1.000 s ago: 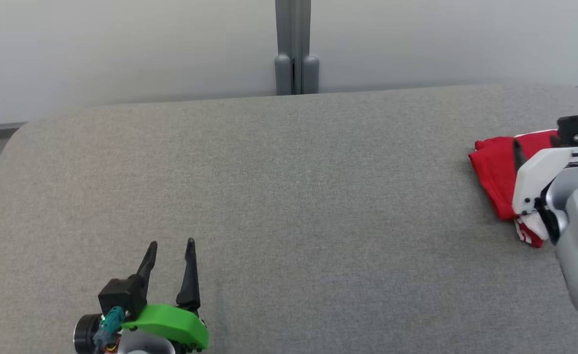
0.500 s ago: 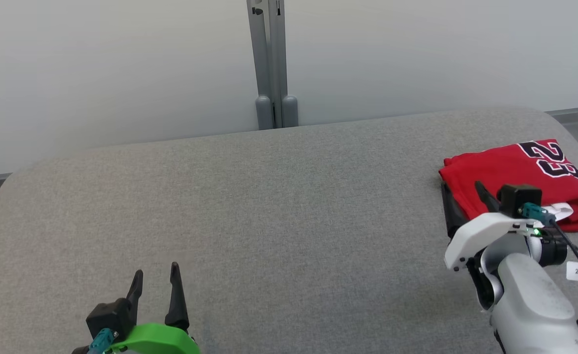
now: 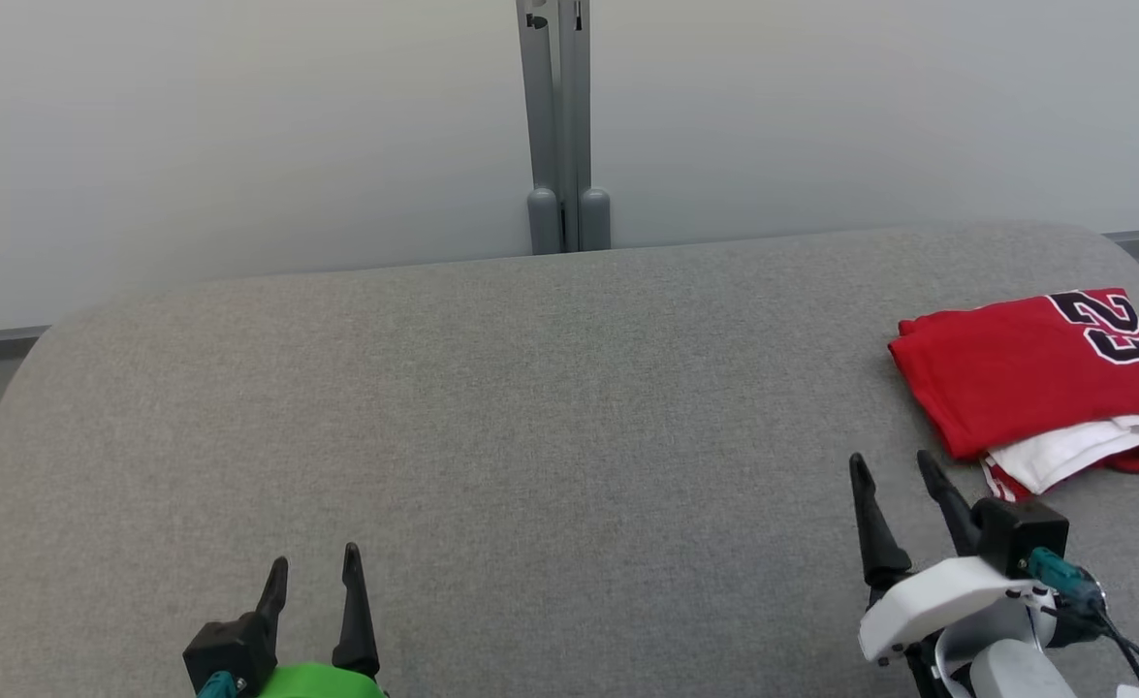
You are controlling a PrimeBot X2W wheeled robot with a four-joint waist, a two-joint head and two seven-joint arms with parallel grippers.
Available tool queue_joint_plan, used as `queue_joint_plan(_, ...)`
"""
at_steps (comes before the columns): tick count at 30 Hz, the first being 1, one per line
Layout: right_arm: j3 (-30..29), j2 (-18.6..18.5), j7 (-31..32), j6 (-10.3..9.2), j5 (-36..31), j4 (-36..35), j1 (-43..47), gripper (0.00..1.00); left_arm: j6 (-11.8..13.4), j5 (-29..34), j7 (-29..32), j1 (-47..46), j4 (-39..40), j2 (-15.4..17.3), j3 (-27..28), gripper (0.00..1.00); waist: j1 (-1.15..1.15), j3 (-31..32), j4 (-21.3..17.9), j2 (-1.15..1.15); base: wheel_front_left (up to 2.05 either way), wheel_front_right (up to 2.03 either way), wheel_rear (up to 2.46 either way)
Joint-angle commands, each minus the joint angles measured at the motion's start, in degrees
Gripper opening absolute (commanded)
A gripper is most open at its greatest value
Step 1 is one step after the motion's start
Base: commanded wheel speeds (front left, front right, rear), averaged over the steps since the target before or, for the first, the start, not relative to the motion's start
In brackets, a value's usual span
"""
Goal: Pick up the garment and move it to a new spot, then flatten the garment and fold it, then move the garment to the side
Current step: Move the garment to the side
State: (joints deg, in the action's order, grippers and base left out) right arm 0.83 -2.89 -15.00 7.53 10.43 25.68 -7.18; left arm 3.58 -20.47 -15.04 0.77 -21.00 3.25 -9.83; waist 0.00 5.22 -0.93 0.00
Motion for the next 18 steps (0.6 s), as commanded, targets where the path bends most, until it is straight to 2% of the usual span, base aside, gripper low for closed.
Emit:
queue_joint_plan(1, 0.47, -0.11, -0.18, -0.10, 0.77, -1.55, 1.43, 1.00, -0.09, 0.67, -0.15, 0.72, -0.08, 0.08, 0.04, 1.00, 0.00, -0.03, 0.31, 0.00, 0.00, 0.00, 0.00)
queue_joint_plan(10, 4.07, -0.07, -0.18, -0.10, 1.96, -7.25, 6.21, 1.00, 0.21, 1.05, -0.15, 1.13, -0.06, -0.15, -0.54, 1.00, 0.00, -0.01, 1.33, 0.00, 0.00, 0.00, 0.00)
queue_joint_plan(18, 4.53, -0.08, -0.05, -0.10, 1.30, -8.02, 6.93, 1.00, 0.88, 1.19, -0.15, 1.08, 0.24, -0.25, -0.82, 1.00, 0.00, 0.05, 1.67, 0.00, 0.00, 0.00, 0.00)
